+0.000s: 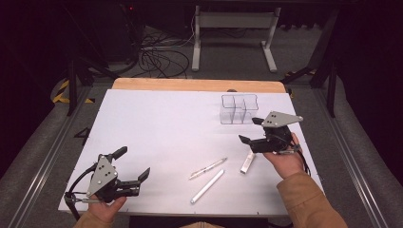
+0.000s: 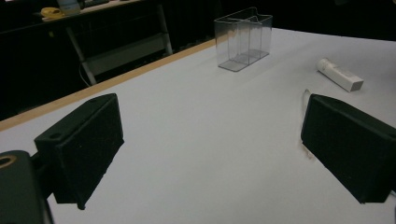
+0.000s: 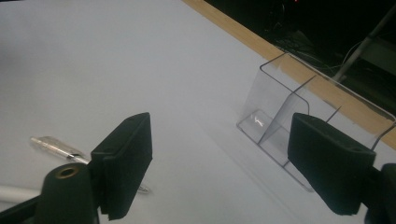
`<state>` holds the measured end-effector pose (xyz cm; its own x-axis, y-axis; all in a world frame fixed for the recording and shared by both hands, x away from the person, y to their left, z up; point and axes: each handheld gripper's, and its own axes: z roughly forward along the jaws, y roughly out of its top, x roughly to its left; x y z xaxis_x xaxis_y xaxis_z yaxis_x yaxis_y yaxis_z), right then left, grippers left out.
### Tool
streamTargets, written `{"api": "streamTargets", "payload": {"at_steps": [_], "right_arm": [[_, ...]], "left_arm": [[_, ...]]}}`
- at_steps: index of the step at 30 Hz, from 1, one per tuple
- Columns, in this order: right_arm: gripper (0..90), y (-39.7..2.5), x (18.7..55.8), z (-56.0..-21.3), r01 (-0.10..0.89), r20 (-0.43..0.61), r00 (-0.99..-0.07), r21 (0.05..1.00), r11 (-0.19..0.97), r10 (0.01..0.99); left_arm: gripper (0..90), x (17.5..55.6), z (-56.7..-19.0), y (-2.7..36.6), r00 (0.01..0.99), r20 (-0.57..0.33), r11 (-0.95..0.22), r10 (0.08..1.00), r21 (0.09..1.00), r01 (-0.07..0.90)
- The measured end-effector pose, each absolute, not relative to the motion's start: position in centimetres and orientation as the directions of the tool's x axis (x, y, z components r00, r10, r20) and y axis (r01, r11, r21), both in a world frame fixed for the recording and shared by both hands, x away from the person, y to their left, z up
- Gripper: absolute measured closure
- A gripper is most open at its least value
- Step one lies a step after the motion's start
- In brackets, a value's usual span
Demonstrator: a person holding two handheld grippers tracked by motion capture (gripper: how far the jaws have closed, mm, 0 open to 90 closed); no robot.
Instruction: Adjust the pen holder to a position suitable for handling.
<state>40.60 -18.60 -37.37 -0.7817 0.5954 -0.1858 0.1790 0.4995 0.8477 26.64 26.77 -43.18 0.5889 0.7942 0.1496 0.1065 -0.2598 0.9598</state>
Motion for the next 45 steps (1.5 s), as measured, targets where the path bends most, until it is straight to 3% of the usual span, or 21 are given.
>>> {"api": "streamTargets", "payload": {"at_steps": [35, 45], "right_arm": [[26.2, -18.2, 46.8, -35.8, 0.214, -0.201, -0.77, 0.812, 0.542, 0.606], [34.6, -17.8, 48.3, -36.0, 0.223, -0.226, -0.76, 0.79, 0.571, 0.609]], "left_arm": [[6.4, 26.9, -43.3, 27.0, 0.586, 0.147, -0.26, 0.797, 0.959, 0.114], [6.4, 26.9, -43.4, 26.9, 0.583, 0.142, -0.257, 0.8, 0.959, 0.119]]}}
